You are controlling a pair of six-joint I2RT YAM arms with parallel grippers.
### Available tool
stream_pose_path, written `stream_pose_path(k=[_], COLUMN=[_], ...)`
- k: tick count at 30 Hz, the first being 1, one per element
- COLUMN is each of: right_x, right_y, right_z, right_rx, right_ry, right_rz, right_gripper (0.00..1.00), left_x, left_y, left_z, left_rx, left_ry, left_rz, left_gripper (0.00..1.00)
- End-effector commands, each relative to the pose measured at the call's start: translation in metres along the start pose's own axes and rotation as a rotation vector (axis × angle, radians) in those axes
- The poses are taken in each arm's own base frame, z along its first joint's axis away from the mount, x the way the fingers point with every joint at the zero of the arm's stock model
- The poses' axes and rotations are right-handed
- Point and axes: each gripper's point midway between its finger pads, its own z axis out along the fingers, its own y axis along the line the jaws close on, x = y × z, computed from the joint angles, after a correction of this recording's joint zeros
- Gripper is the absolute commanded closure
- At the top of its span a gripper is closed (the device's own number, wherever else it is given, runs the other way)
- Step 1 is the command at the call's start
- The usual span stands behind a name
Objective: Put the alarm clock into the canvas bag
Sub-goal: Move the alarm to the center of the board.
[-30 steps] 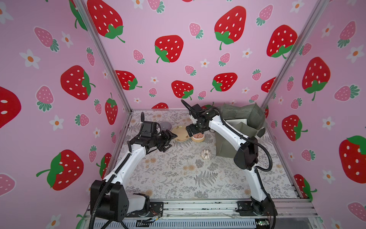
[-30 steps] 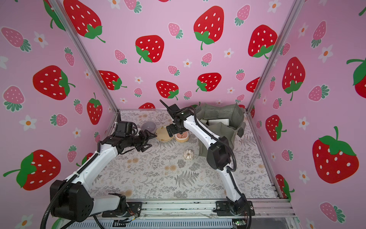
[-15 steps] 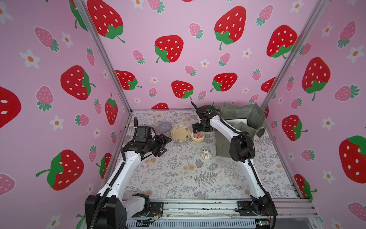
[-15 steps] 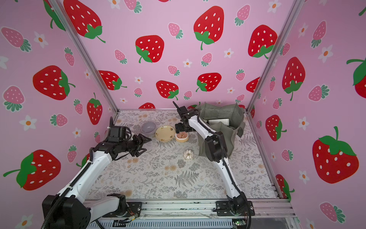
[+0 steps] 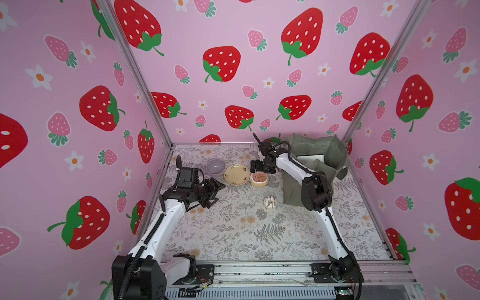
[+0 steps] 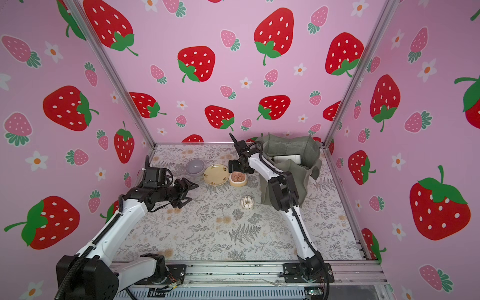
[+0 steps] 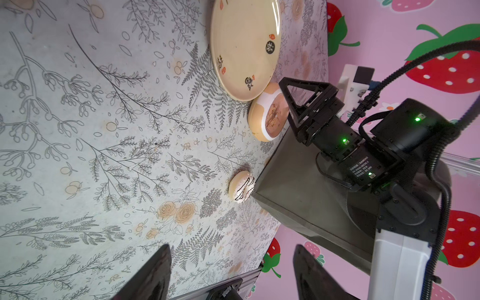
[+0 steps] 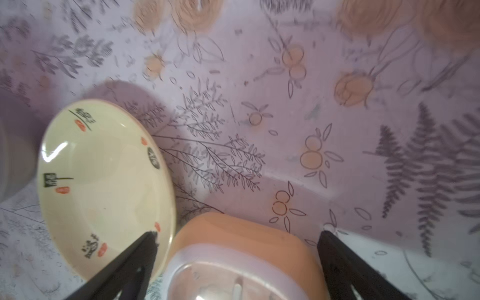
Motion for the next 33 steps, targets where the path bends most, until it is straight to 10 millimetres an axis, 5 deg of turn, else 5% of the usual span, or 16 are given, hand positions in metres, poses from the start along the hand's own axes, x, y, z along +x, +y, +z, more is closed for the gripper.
stream_pose_path(k=[1,11,16,22,33], right_x=[0.026,0.106,0.119,0.114,0.119], right_y=[0.002,0.059,0.106,0.085,0.067], right_z=[-0.010,-0.057,-0.084,-0.101,-0.078], right_rx=[-0.009,-0.158,-0.324,-0.223,-0.251], right_ry=[0.070,0.245,0.260,0.228,0.331], right_rz=[0.029,0.026,-0.031,-0.102,-0.491], right_gripper=[0.00,0.00,0.00,0.00,0.06], left_x=[0.000,0.009,0.019,0.016,0.013], left_y=[0.004,0.029,0.050,0.057,0.054], left_z=[0.004,0.019,0.034,0.047,0.089], left_rx=[0.005,-0.005,-0.025,-0.018,0.112], left_ry=[0.008,0.043,0.105,0.124,0.135], left_rz=[-0.018,-0.037,-0.051,0.099,0.041], left_gripper=[0.24,0.24,0.24,0.25,0.32])
